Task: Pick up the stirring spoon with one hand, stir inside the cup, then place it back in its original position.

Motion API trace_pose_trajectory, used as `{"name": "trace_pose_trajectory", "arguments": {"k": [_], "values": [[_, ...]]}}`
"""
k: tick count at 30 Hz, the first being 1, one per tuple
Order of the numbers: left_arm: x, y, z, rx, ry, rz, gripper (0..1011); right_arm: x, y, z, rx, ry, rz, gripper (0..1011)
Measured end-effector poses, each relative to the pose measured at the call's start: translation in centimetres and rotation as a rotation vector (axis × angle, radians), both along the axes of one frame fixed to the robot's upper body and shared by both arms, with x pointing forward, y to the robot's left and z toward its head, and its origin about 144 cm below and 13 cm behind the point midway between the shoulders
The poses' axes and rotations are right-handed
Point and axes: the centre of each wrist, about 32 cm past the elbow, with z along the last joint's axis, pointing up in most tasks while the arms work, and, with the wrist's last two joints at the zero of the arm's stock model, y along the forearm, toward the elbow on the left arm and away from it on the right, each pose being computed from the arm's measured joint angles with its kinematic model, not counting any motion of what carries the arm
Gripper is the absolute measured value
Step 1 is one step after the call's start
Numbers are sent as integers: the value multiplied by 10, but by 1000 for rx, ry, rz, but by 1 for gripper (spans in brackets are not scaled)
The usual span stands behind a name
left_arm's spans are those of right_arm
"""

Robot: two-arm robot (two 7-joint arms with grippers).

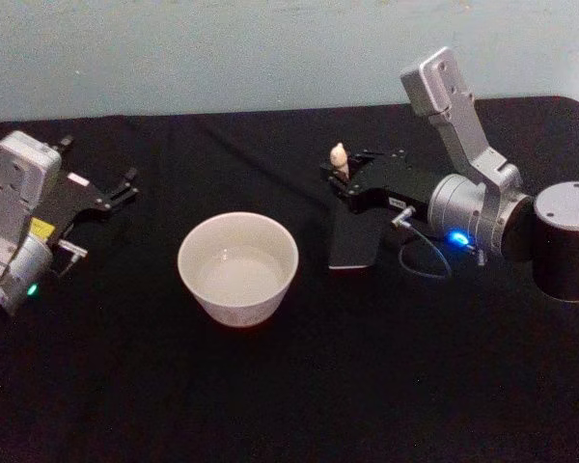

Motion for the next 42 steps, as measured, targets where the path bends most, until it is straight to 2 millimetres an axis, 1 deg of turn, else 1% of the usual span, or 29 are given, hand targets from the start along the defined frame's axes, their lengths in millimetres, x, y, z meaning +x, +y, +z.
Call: {"name": "trace_pose_trajectory", "arguments": {"k": [4,5,24,35,39,42], "values": [[0,0,0,0,0,0,1001,0,0,0,0,0,0,207],[0,0,0,0,0,0,1001,0,0,0,0,0,0,201],[0,0,0,0,0,0,1001,-1,-2,1,12,1,2,201],[0,0,0,0,0,0,1001,-10,-7,16,79,-30,21,201],[0,0,0,0,0,0,1001,-13,-10,24,108,-49,20,201],[0,0,0,0,0,0,1001,-17,-13,35,149,-83,2,200]]}}
